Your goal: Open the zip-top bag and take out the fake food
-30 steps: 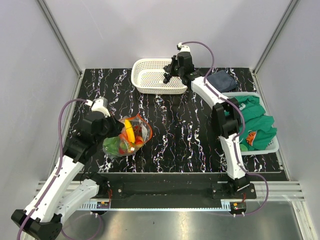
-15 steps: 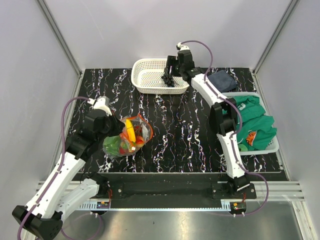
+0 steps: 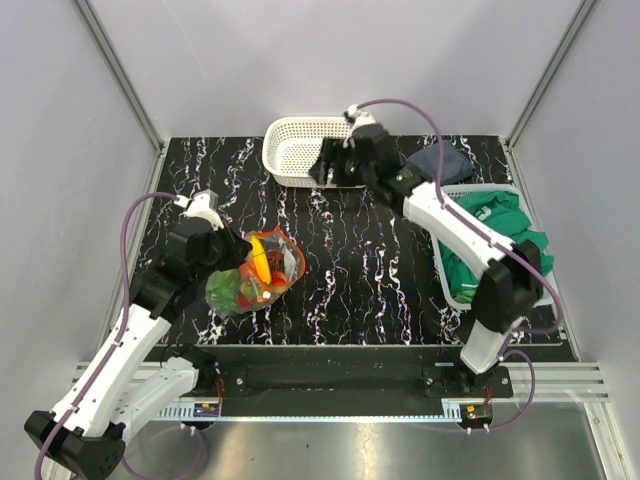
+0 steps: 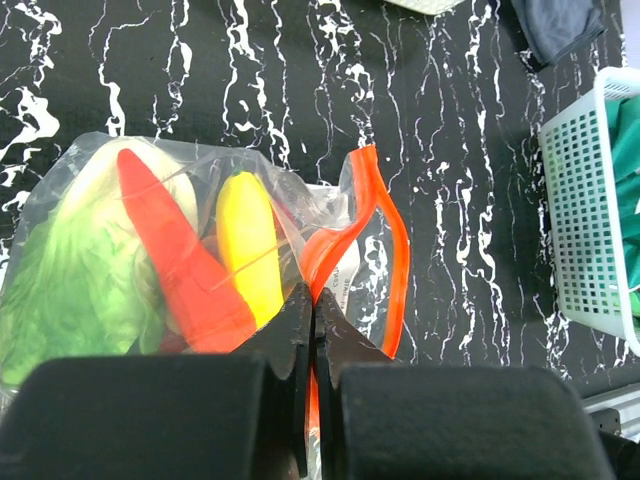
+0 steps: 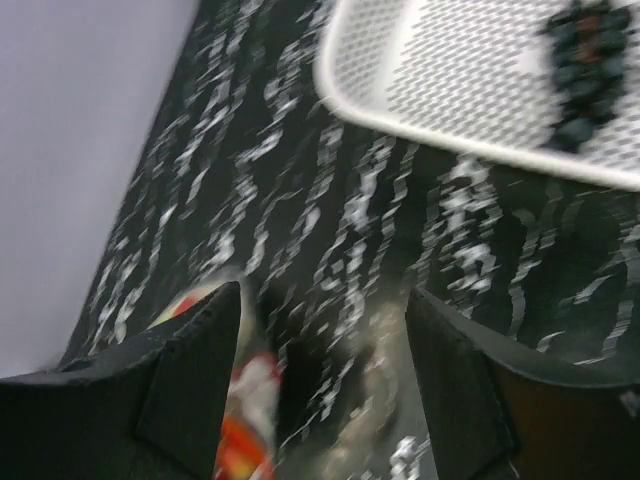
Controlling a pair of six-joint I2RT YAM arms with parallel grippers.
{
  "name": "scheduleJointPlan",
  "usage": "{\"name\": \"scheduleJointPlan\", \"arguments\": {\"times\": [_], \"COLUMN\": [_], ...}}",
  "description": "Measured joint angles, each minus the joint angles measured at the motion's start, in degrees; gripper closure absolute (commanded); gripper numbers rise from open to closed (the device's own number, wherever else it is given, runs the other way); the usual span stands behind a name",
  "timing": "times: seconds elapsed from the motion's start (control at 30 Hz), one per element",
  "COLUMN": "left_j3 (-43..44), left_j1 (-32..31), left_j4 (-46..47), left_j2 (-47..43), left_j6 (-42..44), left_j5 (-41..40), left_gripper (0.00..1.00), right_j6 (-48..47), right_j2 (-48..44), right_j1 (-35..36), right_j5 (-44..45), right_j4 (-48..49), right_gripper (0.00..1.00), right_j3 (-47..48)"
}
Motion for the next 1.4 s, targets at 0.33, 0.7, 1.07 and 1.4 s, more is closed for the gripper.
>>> {"name": "scheduleJointPlan", "arguments": {"times": [0.33,0.7,1.07,1.4], "left_j3": [-0.1,-1.7,-2.4,-3.1], "left_j1": [0.0,0.0,0.0,0.0], "left_j4": [0.3,1.9,2.4,3.0], "left_j2": [-1.3,-2.1,-2.1,-1.9], "left_j6": [-0.8,-2.1,-3.3,-3.5], "left_j5": [0.5,1.8,2.2,3.3], "left_gripper": [1.00,1.00,1.00,1.00], "right_j6": [4.5,7.7,1.9,-2.8], "right_j2": [-12.2,-9.7,0.0,4.2], "right_j1": [21.7,25.0,24.9,23.9], "right_j5": [-0.1,0.1,-4.9,-4.2], "right_j4": [7.3,15.8,29.1,32.1], "right_gripper": [0.50,0.66,0.63,0.59], "right_j3": [-20.3,-26.5,-24.3,-23.3]}}
